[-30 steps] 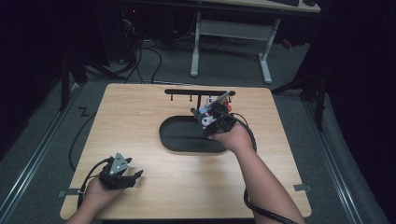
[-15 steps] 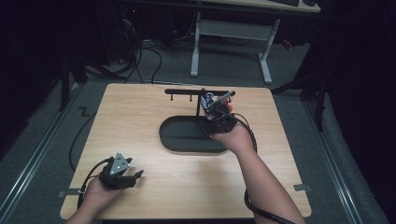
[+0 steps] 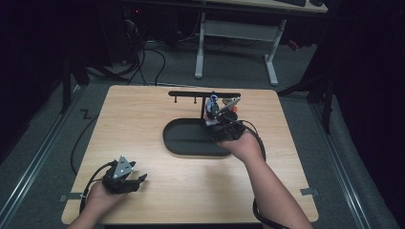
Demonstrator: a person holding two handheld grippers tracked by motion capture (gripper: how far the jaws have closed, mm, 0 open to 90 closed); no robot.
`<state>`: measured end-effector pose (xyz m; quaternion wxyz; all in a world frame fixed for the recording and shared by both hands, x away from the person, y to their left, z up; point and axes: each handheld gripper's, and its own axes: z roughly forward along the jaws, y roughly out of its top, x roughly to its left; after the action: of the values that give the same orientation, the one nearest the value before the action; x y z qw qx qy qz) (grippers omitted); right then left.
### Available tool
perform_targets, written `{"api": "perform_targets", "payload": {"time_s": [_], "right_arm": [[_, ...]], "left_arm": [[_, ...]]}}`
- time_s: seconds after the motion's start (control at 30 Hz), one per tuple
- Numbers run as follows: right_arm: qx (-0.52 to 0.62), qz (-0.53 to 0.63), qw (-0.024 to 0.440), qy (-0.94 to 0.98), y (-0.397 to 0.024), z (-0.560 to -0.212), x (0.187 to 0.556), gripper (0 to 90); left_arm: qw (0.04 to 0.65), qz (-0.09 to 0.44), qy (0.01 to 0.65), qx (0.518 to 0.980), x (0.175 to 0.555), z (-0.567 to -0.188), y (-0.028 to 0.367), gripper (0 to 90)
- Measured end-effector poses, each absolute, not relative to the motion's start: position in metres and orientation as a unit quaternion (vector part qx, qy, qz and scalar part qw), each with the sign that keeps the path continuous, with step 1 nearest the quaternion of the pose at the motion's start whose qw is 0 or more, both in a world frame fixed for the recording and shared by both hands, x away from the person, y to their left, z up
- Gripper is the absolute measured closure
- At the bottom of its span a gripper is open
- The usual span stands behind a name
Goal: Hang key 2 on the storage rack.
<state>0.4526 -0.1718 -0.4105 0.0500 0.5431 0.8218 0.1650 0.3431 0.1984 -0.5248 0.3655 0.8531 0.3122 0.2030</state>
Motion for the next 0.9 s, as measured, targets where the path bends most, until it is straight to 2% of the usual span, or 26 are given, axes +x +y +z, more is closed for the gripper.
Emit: {"api": "perform_targets", "payload": {"time_s": [0.5, 0.9], "right_arm": [[0.548, 0.202, 0.072, 0.808, -0.201, -0.446, 0.412, 30.3], [0.561, 0.276, 0.131, 0.770, -0.239, -0.491, 0.360, 29.4]], "left_arm": [[0.363, 0.203, 0.311, 0.855, 0.342, -0.526, 0.196, 35.0], [0.359, 0.200, 0.309, 0.858, 0.343, -0.528, 0.194, 34.8]]}}
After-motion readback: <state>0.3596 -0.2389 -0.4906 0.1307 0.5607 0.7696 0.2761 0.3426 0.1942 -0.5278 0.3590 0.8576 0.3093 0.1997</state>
